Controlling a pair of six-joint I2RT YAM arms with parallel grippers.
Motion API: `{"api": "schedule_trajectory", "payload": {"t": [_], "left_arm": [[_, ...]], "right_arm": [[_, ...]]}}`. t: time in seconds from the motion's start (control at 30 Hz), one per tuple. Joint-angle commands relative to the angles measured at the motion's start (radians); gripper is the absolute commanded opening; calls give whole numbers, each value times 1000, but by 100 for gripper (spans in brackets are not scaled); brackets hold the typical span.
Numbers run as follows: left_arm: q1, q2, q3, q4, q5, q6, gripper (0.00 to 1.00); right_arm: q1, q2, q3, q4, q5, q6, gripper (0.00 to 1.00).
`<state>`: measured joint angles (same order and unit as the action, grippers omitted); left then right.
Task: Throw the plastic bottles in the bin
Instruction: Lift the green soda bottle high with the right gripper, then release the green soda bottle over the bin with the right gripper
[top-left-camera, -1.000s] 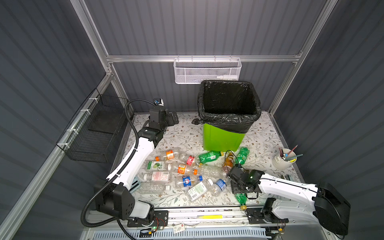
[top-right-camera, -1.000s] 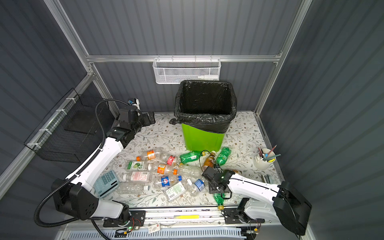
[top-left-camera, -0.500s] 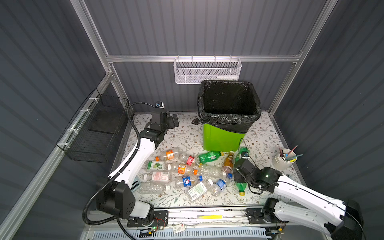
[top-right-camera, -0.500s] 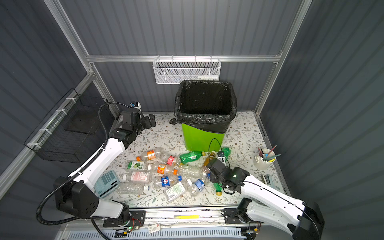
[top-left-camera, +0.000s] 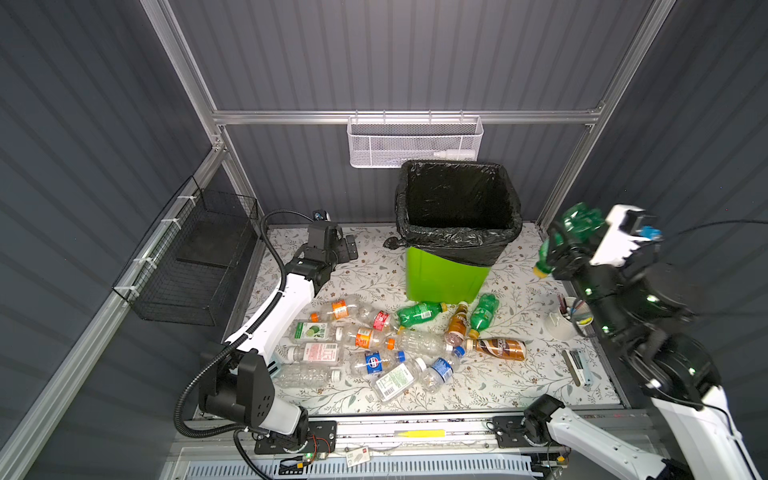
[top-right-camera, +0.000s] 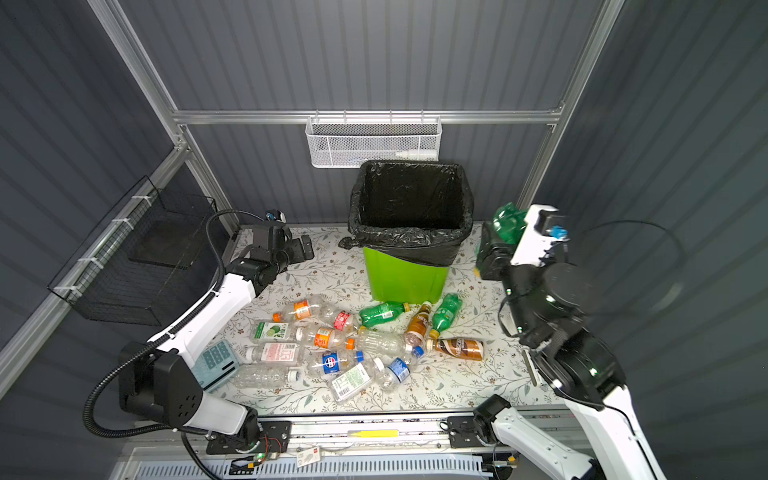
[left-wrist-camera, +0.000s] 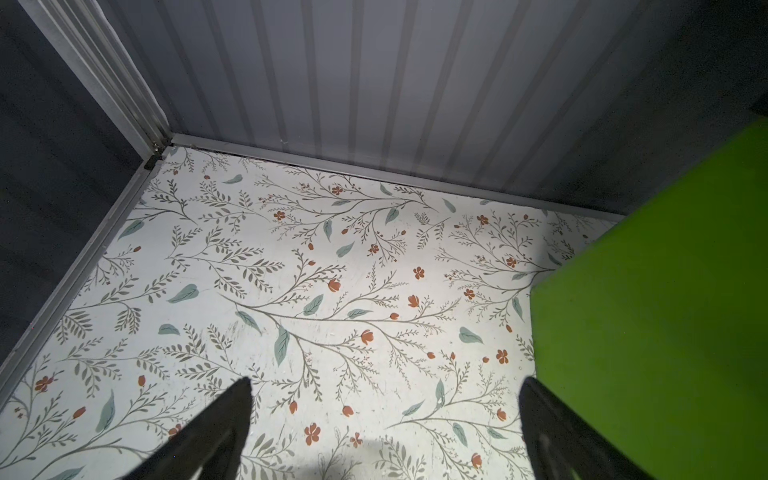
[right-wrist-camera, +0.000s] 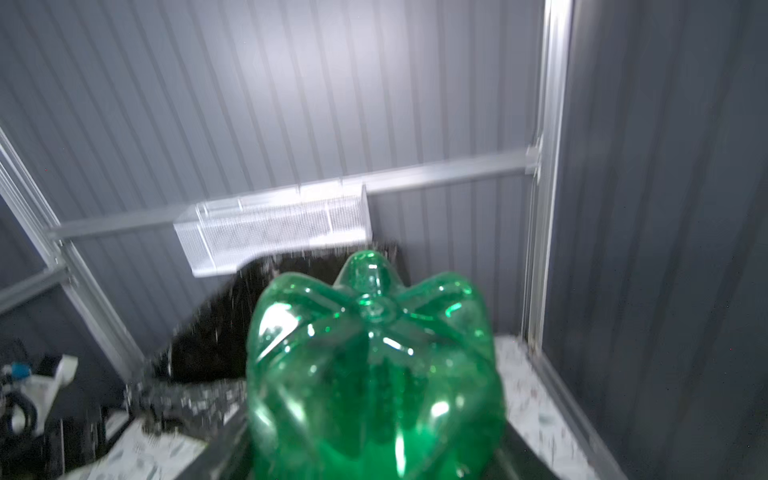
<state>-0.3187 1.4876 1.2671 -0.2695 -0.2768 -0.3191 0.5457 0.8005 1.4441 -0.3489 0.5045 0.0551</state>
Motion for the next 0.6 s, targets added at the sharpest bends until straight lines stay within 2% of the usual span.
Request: {"api": "schedule_trajectory", "payload": {"t": [0.0, 0.13, 0.23, 0.33, 0.4, 0.43, 0.5, 0.57], "left_arm": [[7, 2, -14, -3, 10, -11, 100], [7, -2, -27, -5, 13, -5, 100], [7, -4, -34, -10, 18, -2, 100], [7, -9, -45, -15, 24, 0, 100], [7, -14, -49, -23, 21, 6, 100], [7, -18, -48, -33, 19, 9, 100], [7, -31, -51, -49, 11, 23, 100], [8, -49, -66, -51, -3, 30, 100]], "right_arm": [[-4, 25, 58, 290, -24, -228, 55], [-4, 156, 163, 362, -109, -253, 57], [-31, 307, 254, 314, -203, -167, 58], [-100, 543, 409, 132, -433, -16, 62], [-119, 719, 605, -96, -529, -15, 69], [-121, 821, 749, -233, -508, -30, 77], [-121, 928, 983, -417, -445, -38, 99], [-122, 916, 1016, -420, -384, -33, 99]]}}
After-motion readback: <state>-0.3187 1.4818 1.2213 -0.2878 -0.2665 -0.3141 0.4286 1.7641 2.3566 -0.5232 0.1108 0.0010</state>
